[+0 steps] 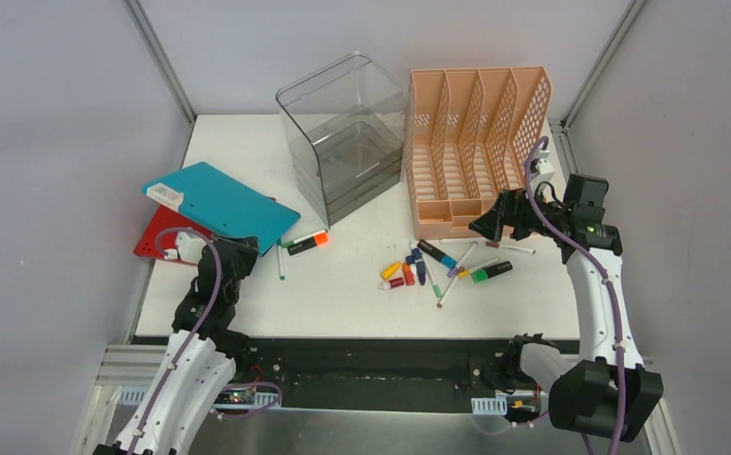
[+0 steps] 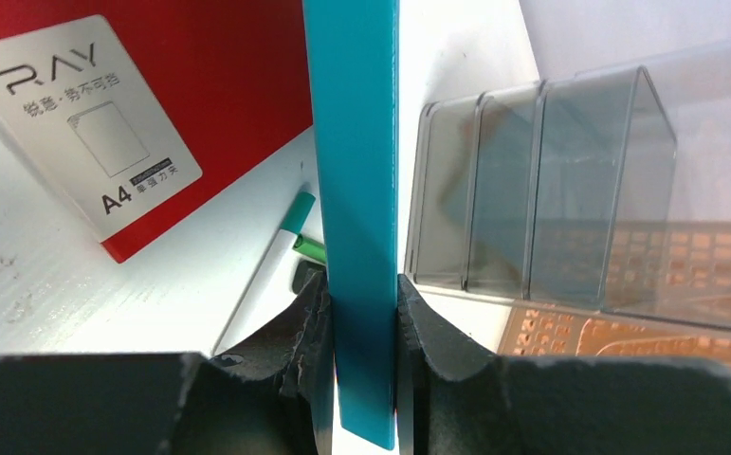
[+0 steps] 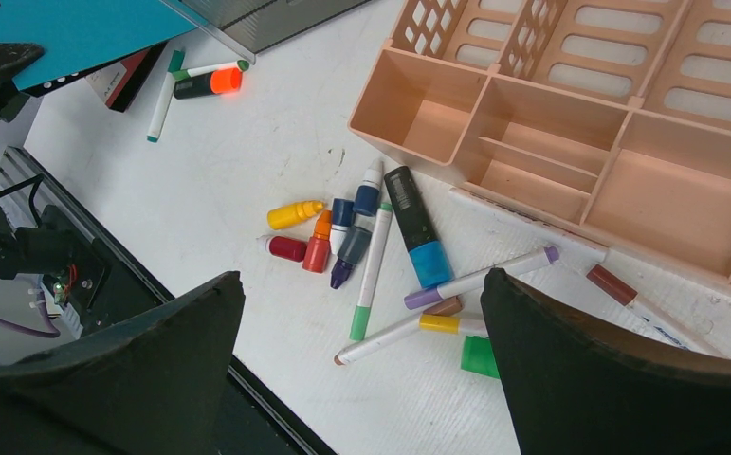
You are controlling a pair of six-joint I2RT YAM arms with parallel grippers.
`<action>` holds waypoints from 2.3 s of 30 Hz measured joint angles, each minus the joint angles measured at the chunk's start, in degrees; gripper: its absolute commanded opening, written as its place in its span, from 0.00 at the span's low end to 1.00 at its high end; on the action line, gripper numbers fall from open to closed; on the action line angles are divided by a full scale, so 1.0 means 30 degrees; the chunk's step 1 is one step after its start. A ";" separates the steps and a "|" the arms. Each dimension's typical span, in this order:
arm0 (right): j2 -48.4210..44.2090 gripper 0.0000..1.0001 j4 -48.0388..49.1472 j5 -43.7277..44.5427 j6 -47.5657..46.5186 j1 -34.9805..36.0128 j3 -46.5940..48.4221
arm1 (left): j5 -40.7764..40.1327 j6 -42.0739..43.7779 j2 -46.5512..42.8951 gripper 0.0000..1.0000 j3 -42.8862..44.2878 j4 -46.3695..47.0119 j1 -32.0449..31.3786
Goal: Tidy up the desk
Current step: Pick up the folder from the corner of the board.
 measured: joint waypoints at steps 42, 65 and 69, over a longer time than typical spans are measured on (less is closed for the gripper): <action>-0.0707 1.00 0.1632 -0.6696 -0.0131 0.1807 -0.1851 | 0.6309 1.1351 -0.2324 0.00 1.6575 -1.2189 -0.0007; 0.0284 1.00 0.4197 -0.9078 0.0831 0.5559 -0.3213 | 1.5074 1.2604 -0.1071 0.00 1.6713 -1.2852 -0.1297; 0.0291 1.00 0.3439 -0.8969 0.0044 0.5559 -0.3089 | 1.7442 1.2641 -0.0809 0.00 1.3806 -1.0018 -0.1297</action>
